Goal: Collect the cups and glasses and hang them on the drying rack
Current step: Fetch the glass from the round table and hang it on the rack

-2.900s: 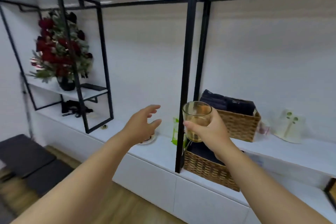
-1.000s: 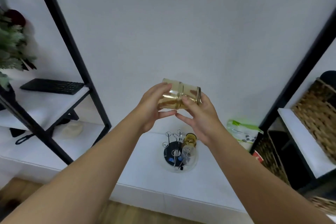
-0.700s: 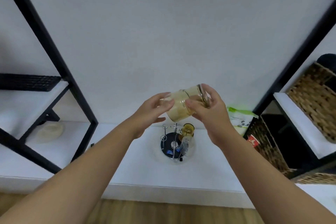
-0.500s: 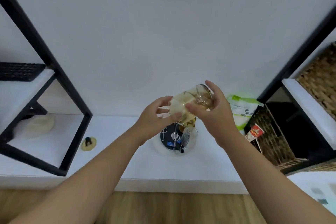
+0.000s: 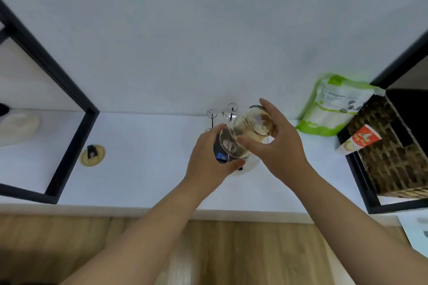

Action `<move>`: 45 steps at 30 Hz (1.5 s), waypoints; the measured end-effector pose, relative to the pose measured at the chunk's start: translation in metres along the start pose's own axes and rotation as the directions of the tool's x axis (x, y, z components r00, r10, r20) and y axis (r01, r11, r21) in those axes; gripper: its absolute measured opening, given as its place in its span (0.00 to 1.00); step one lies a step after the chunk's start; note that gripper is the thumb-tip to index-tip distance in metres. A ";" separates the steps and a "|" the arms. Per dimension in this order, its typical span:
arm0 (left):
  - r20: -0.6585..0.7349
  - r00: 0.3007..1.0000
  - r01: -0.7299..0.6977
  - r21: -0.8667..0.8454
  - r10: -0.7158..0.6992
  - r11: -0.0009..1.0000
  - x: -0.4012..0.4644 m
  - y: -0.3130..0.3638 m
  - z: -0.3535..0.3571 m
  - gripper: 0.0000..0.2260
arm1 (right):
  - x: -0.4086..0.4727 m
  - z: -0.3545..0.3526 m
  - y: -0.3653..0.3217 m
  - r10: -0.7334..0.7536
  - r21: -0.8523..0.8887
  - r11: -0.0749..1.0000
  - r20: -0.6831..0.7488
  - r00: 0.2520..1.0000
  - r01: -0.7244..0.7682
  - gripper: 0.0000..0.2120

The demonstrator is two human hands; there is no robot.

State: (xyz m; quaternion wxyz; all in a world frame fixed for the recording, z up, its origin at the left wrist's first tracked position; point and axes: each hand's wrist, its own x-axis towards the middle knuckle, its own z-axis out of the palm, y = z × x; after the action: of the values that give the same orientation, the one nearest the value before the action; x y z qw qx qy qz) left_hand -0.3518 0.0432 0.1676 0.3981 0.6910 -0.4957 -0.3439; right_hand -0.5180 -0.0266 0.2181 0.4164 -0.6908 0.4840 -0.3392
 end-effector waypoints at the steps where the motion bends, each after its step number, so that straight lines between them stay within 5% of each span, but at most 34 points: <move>1: -0.014 1.000 -0.006 0.013 0.006 1.000 0.002 -0.007 0.007 0.41 | 0.001 0.003 0.009 -0.001 -0.011 1.000 0.000 1.000 0.001 0.44; 18: -0.137 0.990 -0.012 0.089 0.024 0.996 0.035 -0.082 0.050 0.31 | 0.025 0.043 0.084 -0.103 -0.231 0.965 0.097 0.990 0.123 0.44; 45: -0.108 0.994 0.051 0.163 -0.033 0.985 0.039 -0.129 0.072 0.31 | 0.028 0.071 0.128 -0.210 -0.504 0.830 0.119 0.970 0.241 0.40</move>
State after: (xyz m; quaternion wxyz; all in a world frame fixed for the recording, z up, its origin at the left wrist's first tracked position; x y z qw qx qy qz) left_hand -0.3506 0.0152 0.0175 0.3578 0.7490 -0.4861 -0.2731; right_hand -0.4976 -0.0594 0.0742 0.1876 -0.8386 0.4596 -0.2241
